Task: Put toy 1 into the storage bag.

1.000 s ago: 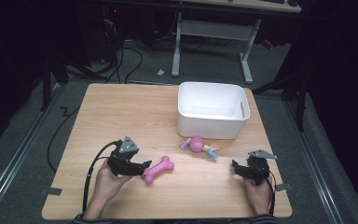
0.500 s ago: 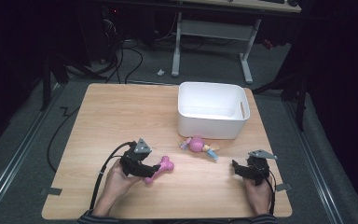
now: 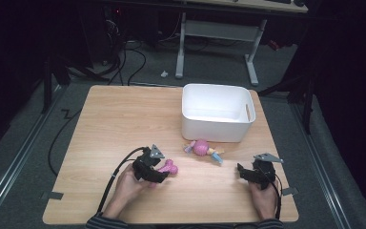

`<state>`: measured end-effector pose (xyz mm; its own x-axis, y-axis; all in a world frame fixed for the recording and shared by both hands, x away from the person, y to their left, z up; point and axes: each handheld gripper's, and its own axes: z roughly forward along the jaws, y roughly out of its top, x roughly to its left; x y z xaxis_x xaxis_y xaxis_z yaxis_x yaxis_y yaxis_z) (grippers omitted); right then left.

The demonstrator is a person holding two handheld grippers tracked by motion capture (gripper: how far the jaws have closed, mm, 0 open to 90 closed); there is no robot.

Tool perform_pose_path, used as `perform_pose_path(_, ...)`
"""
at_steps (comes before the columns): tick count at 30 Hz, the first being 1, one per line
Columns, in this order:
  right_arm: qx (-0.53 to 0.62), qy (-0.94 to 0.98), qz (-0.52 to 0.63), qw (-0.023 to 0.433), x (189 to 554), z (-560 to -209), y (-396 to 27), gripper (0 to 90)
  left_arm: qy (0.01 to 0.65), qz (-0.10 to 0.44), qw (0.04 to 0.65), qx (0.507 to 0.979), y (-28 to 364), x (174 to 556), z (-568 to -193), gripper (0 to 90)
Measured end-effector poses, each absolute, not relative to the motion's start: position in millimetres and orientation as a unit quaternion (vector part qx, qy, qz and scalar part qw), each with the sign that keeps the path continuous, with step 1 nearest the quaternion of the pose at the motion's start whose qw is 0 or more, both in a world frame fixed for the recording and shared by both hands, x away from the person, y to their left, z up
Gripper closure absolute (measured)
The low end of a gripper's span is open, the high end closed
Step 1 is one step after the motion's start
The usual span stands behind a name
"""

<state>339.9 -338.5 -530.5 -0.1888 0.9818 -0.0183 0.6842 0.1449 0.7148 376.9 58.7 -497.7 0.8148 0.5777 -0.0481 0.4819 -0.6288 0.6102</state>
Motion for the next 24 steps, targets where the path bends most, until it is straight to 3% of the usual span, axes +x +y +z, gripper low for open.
perform_pose_path(9, 0.584, 0.714, 0.293, 0.252, 339.8, -530.4, -338.3, 22.0, 0.287, 0.072, 0.294, 0.909, 52.6, 377.2, -506.6, 44.1)
perform_pose_path(18, 0.584, 0.714, 0.293, 0.252, 339.9, -530.4, -338.3, 22.0, 0.282, 0.064, 0.302, 0.908, 53.1, 377.4, -508.5, 56.2)
perform_pose_path(24, 0.583, 0.714, 0.294, 0.253, 339.9, -530.6, -338.2, 21.9, 0.28, 0.07, 0.3, 0.909, 53.1, 376.7, -508.1, 57.9)
